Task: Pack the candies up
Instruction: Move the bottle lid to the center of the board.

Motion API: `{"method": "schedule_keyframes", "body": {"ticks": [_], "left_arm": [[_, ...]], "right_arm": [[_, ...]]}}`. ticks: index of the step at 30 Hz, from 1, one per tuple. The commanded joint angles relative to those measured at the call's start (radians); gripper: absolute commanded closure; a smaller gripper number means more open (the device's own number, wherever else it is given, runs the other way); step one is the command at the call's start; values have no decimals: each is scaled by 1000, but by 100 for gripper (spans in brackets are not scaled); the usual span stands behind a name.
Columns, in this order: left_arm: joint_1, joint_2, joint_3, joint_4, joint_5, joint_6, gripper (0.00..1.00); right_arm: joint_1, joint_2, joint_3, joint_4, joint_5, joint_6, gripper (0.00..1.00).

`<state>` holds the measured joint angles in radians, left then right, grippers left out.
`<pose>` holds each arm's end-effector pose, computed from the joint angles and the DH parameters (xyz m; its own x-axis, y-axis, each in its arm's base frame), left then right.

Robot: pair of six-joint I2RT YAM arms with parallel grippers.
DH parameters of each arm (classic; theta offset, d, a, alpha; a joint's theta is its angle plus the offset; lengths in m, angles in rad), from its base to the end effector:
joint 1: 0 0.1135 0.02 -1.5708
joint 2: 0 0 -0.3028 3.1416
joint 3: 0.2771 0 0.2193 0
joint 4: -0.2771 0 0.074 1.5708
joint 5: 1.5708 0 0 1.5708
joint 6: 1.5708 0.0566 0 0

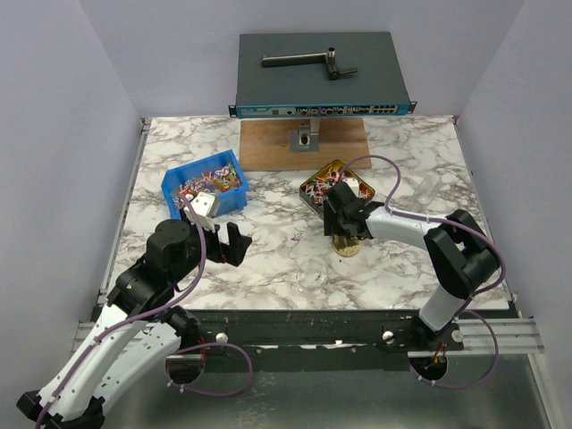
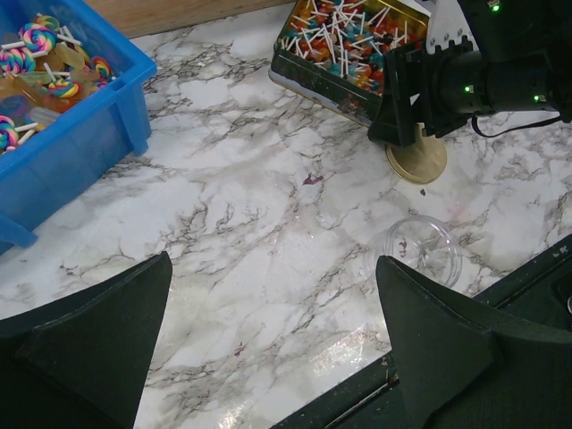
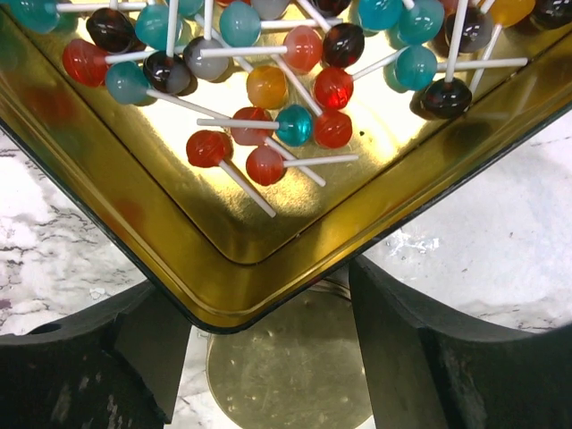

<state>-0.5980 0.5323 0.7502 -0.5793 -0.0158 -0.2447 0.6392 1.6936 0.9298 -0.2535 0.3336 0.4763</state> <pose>0.0619 -0.0411 0.3252 -0.4169 -0.0091 -0.9089 0.4635 0.8580 -0.2212 0.2662 0.1748 0.2030 -0.8018 -0.0562 -0.5949 -0.0651 0.9979 -0.0065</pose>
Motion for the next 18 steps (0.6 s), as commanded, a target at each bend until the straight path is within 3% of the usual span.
{"method": "schedule_keyframes", "body": {"ticks": [1,18], "left_arm": [[6,-8,12,-17,14,7,1],[7,-29,8,-17,14,3,1]], "right_arm": [[-6,-27,-45,-34,-51,20,32],[36,-196,-213,-57,-120,100,36]]}}
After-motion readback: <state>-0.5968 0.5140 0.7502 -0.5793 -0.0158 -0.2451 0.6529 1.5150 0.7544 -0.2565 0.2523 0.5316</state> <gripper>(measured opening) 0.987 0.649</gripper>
